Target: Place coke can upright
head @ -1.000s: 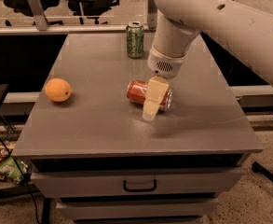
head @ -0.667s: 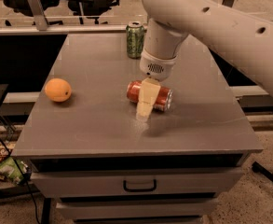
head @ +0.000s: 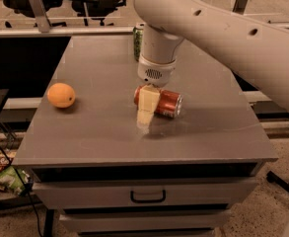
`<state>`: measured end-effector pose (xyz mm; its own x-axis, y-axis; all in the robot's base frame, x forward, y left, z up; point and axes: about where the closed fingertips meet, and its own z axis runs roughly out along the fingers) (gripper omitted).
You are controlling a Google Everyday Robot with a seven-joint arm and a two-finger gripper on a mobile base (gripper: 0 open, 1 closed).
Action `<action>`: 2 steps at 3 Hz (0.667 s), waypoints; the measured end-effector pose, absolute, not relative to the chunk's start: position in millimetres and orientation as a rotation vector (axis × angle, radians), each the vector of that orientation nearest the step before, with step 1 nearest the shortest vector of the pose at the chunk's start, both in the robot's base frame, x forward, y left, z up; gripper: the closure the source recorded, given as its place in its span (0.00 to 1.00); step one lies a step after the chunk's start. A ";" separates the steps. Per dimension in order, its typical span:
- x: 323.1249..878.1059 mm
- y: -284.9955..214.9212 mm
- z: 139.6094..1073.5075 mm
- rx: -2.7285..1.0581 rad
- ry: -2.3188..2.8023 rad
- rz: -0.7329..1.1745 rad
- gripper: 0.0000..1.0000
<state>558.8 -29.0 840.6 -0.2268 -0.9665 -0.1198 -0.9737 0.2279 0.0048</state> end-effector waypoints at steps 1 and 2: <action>562.0 -26.3 841.9 -1.890 2.404 0.098 0.39; 566.8 -27.8 848.8 -1.878 2.383 0.151 0.62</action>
Offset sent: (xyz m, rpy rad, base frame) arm 0.0097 -0.0028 0.0240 0.0908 0.0264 0.0086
